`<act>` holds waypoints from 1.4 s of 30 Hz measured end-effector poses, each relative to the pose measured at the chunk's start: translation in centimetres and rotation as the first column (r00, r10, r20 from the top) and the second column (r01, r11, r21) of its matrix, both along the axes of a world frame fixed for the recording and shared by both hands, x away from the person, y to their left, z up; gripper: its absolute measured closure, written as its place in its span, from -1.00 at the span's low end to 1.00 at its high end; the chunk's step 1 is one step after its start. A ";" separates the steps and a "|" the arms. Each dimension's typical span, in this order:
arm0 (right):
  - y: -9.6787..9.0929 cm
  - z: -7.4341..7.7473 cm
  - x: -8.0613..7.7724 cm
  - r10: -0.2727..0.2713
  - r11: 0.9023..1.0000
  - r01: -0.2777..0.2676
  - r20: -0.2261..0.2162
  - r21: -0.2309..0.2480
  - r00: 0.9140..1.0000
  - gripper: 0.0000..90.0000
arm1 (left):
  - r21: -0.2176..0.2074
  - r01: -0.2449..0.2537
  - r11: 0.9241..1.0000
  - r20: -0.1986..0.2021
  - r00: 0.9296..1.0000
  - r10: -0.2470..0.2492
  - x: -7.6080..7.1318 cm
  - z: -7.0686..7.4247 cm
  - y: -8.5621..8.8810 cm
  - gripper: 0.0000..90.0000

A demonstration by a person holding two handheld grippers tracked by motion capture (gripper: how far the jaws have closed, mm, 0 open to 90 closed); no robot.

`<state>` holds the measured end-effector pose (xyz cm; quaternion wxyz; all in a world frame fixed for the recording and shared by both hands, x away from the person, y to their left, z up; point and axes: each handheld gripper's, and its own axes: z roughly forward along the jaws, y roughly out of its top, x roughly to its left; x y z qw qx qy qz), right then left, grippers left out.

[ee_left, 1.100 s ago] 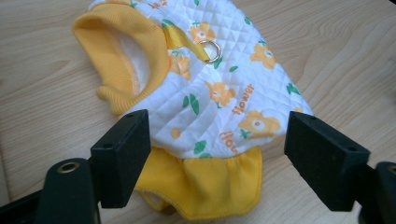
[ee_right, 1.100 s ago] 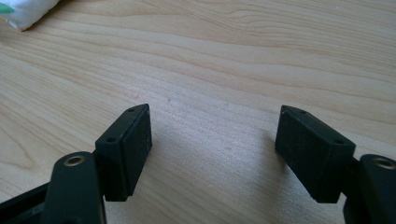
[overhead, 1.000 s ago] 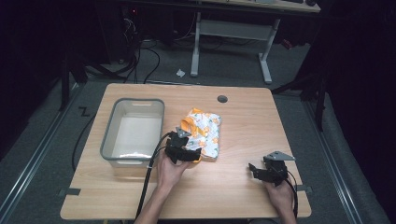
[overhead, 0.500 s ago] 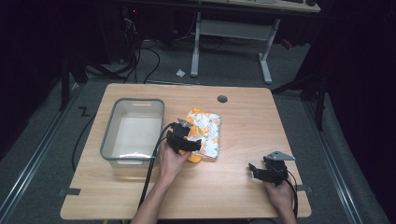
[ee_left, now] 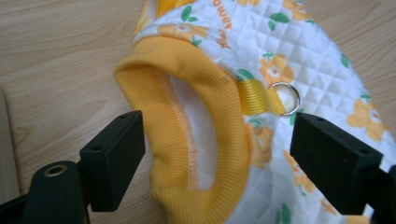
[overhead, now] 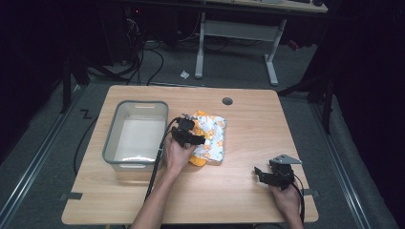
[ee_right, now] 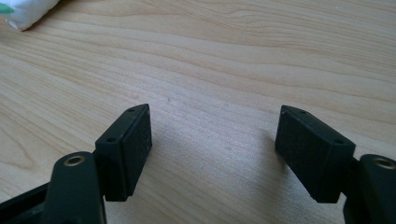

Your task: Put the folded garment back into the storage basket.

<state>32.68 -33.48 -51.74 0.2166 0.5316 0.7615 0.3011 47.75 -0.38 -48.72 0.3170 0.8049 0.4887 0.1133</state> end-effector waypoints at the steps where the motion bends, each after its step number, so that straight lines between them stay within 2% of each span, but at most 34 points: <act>1: 0.0 0.0 0.0 0.000 1.000 0.000 0.000 0.000 1.000 -0.39 | 0.002 -0.001 1.000 -0.006 1.000 0.001 0.1 -0.2 0.0 -0.58; 14: 0.0 0.0 0.0 0.000 1.000 0.000 0.000 0.000 1.000 -0.39 | 0.009 -0.016 1.000 -0.060 0.998 0.017 1.1 -2.3 -0.1 -0.60; 18: 0.0 0.0 0.0 0.000 1.000 0.000 0.000 0.000 1.000 -0.39 | 0.013 -0.013 1.000 -0.067 0.998 0.013 1.2 -2.5 -0.3 -0.60; 23: 0.0 0.0 0.0 0.000 1.000 0.000 0.000 0.000 1.000 -0.39 | 0.033 -0.012 0.999 -0.052 0.999 0.014 1.0 -2.7 -0.6 -0.59; 25: 0.0 0.0 0.0 0.000 1.000 0.000 0.000 0.000 1.000 -0.39 | 0.043 0.001 0.999 -0.041 0.999 0.001 0.9 -2.6 -0.8 -0.50; 28: 0.0 0.0 0.0 0.000 1.000 0.000 0.000 0.000 1.000 -0.39 | 0.033 0.013 0.999 -0.031 0.999 -0.012 0.6 -2.6 -0.9 -0.38; 29: 0.0 0.0 0.0 0.000 1.000 0.000 0.000 0.000 1.000 -0.39 | 0.027 0.022 0.999 -0.027 0.999 -0.022 0.5 -2.5 -0.9 -0.28; 31: 0.0 0.0 0.0 0.000 1.000 0.000 0.000 0.000 1.000 -0.39 | 0.024 0.026 0.999 -0.027 0.999 -0.025 0.4 -2.5 -0.9 -0.24; 32: 0.0 0.0 0.0 0.000 1.000 0.000 0.000 0.000 1.000 -0.39 | 0.020 0.031 0.999 -0.028 0.999 -0.030 0.4 -2.5 -0.9 -0.10; 33: 0.0 0.0 0.0 0.000 1.000 0.000 0.000 0.000 1.000 -0.39 | 0.015 0.035 0.999 -0.030 0.999 -0.035 0.3 -2.4 -1.0 -0.10; 38: 0.0 0.0 0.0 0.000 1.000 0.000 0.000 0.000 1.000 -0.39 | -0.010 0.054 0.998 -0.040 0.998 -0.054 0.2 -2.3 -1.1 0.25; 39: 0.0 0.0 0.0 0.000 1.000 0.000 0.000 0.000 1.000 -0.39 | -0.014 0.055 0.998 -0.042 0.998 -0.056 0.2 -2.3 -1.1 0.25; 42: 0.0 0.0 0.0 0.000 1.000 0.000 -0.001 -0.001 1.000 -0.39 | -0.030 0.059 0.998 -0.050 0.997 -0.061 0.2 -2.3 -1.1 0.44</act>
